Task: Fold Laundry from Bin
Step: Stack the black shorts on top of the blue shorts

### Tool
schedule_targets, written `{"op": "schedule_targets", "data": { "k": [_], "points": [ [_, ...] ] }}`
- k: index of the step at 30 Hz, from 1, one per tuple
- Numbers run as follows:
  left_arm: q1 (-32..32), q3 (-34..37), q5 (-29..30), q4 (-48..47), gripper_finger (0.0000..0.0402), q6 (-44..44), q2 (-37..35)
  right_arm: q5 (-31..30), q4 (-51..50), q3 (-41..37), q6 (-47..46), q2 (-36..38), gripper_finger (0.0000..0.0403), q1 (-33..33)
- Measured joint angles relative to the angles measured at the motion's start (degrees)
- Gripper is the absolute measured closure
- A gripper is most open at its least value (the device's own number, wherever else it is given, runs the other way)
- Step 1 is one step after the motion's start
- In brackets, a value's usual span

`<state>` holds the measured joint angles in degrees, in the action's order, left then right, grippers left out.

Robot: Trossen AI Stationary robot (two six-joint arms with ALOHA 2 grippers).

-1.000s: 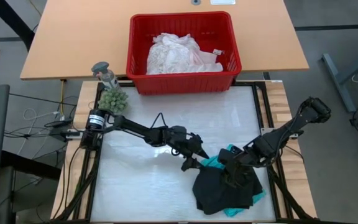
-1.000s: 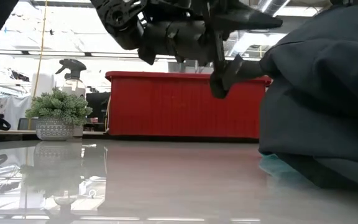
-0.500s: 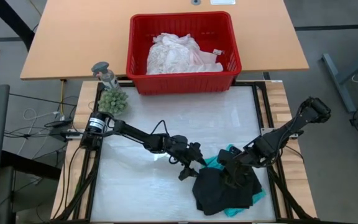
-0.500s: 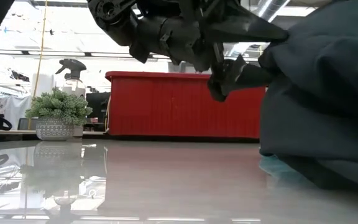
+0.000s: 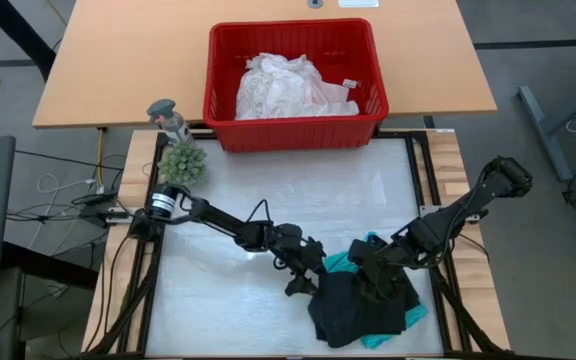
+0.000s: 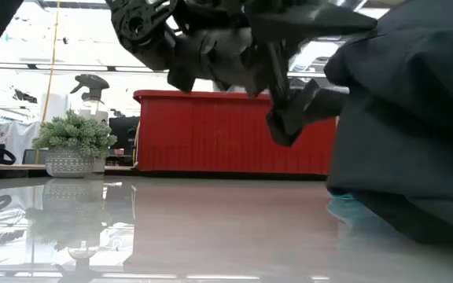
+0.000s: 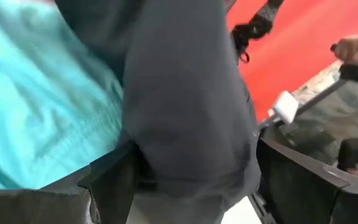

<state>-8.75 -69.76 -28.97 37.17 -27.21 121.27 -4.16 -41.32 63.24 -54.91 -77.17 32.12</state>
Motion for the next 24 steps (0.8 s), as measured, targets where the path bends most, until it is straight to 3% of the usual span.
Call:
{"op": "schedule_targets", "data": {
  "k": [7, 11, 16, 20, 22, 24],
  "points": [
    [-1.3, -6.1, -3.0, 1.0, 0.0097, -11.4, 5.7, -0.4, 0.7, 0.0, -0.1, 0.0, 0.0372, -0.1],
    [-0.7, -11.4, -9.4, 0.7, 0.0123, -17.5, 8.6, -0.7, 1.0, 0.0, -0.1, -0.6, 0.0372, -0.2],
    [-0.6, -14.3, -12.5, 0.6, 0.0209, -22.6, 10.2, -0.9, 1.7, 0.0, -0.4, -2.6, 0.0372, -0.4],
    [-0.7, -14.4, -11.7, 1.5, 0.0318, -23.7, 10.2, -3.2, 2.1, 0.0, -1.5, -3.5, 0.0371, -0.4],
    [-0.6, -14.4, -13.7, 1.2, 0.0374, -25.2, 10.2, -4.7, 2.0, 0.0, -1.6, -3.7, 0.0355, -0.4],
    [-0.2, -14.5, -16.9, -0.5, 0.0386, -26.8, 10.1, -5.1, 2.0, 0.0, -1.9, -3.7, 0.0326, -0.6]
  ]
}}
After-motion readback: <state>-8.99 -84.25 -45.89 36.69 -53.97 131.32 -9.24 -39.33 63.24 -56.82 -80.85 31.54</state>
